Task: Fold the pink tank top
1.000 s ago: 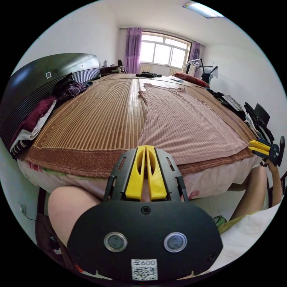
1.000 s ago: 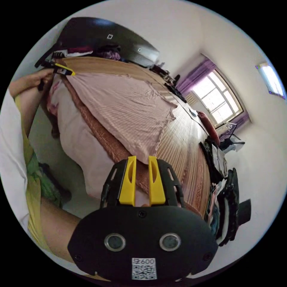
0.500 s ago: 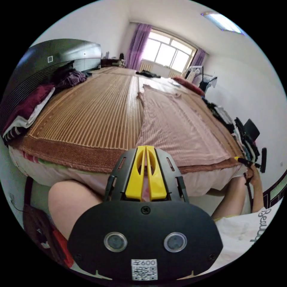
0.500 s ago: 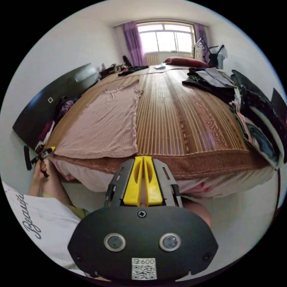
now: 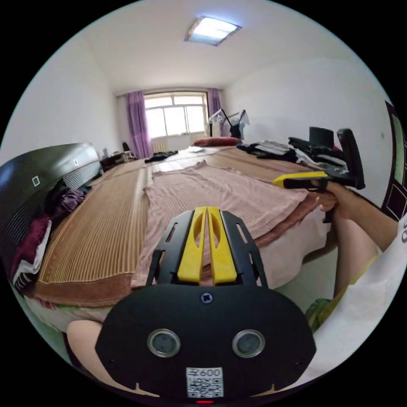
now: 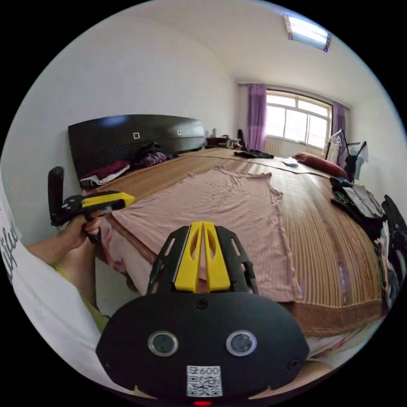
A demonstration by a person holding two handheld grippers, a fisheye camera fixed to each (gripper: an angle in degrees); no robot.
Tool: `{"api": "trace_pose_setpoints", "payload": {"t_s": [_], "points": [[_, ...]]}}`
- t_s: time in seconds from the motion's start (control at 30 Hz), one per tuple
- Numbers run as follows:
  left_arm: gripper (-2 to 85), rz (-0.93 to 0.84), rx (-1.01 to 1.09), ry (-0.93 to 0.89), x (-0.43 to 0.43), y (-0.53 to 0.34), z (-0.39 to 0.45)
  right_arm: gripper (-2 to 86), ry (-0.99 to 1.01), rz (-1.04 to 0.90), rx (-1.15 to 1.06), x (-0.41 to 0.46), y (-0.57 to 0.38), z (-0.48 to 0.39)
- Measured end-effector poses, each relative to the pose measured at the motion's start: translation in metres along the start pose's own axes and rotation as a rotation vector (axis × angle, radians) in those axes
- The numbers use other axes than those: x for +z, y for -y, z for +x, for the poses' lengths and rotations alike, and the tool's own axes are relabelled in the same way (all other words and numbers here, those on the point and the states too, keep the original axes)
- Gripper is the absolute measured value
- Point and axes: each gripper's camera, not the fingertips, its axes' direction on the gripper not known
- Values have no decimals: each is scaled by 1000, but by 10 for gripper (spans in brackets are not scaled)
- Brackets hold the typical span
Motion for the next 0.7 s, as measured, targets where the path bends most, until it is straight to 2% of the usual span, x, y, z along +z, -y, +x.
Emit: {"api": "trace_pose_setpoints", "payload": {"t_s": [0.13,0.37,0.43,0.53,0.63,0.7], "points": [[59,-186,54,92,35,-10,19,-9,-29,-64,23,22,0,-10],[42,-105,-90,-56,36,-38,-5,-9,-140,-88,145,16,-19,27],[36,-96,-98,-65,35,-41,-8,-9,-207,-151,166,20,-24,39],[28,-72,-74,-47,33,-45,-8,-9,-266,-142,133,4,-32,54],[22,-54,-98,-53,32,-49,-14,-9,-418,-179,264,-20,-34,90],[18,-55,-103,-50,32,-49,-17,-9,-399,-109,357,-41,-34,112]]}}
